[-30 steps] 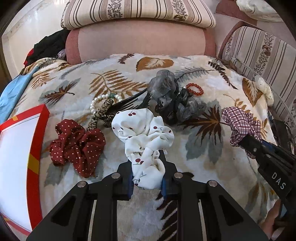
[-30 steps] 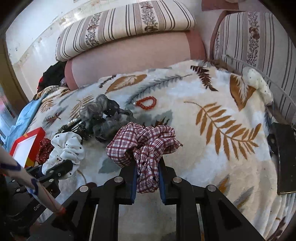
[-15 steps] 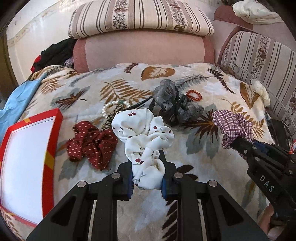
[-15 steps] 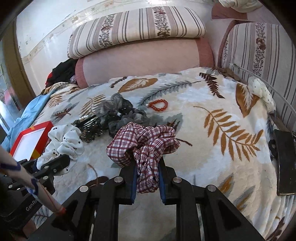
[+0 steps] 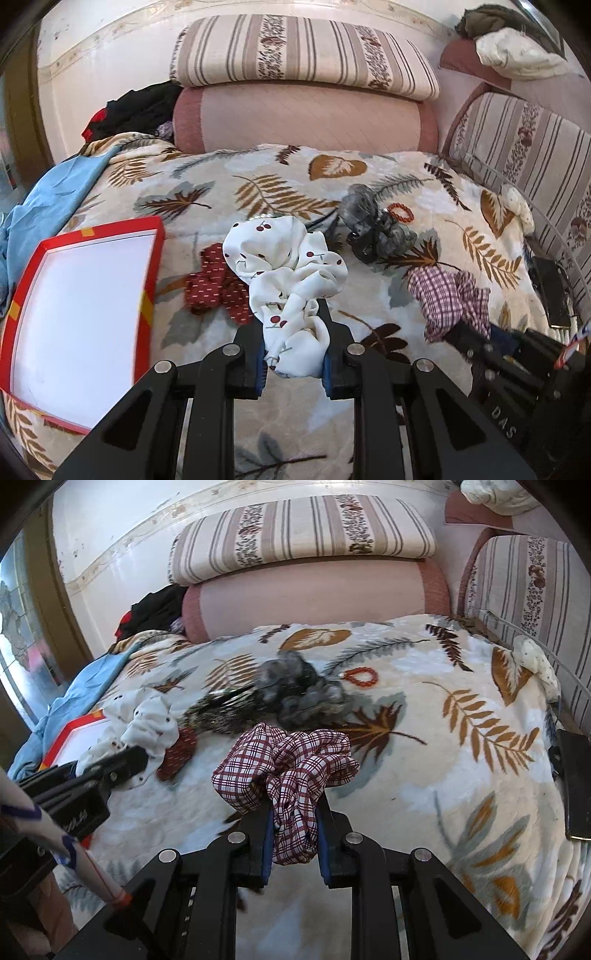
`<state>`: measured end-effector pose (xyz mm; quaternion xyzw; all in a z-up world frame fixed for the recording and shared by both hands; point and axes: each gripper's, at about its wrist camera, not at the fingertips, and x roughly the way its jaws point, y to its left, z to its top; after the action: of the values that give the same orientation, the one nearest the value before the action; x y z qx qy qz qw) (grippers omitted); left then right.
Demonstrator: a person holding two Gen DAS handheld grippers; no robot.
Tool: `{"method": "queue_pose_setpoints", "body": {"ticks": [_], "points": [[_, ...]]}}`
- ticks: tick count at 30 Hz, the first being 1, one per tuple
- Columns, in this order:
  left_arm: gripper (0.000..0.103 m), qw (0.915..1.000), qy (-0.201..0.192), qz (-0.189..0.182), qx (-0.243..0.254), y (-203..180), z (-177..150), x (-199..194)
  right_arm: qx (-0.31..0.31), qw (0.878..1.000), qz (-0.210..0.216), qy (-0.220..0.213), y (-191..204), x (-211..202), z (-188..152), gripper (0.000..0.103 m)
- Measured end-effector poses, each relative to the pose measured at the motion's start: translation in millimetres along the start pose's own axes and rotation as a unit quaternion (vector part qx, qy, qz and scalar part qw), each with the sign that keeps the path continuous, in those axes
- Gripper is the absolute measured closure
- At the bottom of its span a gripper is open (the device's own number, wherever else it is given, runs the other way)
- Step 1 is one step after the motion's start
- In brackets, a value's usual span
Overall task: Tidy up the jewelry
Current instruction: 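Carry the white scrunchie in the left tool toward the red-rimmed tray while the right tool carries the plaid one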
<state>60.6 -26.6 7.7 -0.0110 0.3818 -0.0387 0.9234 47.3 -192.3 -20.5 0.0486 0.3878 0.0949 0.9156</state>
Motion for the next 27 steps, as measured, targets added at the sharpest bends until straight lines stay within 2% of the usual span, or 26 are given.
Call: {"method": "queue_pose_setpoints", "body": {"ticks": [4,15,27], "points": [[0.082,0.9998,-0.009,0.003,-0.018,17,0,-10,0.002,1.000,0.016,0.008,16,-4,0,0.082],[0.082,0.9967,-0.027,0.014,-0.075,74,-4,-31,-0.043,0.999,0.030,0.008,66,-12,11,0.082],[0.082,0.9879,-0.035,0.047,-0.143,160,-8,-34,-0.094,0.993,0.061,0.027,140,9,30,0.082]]}}
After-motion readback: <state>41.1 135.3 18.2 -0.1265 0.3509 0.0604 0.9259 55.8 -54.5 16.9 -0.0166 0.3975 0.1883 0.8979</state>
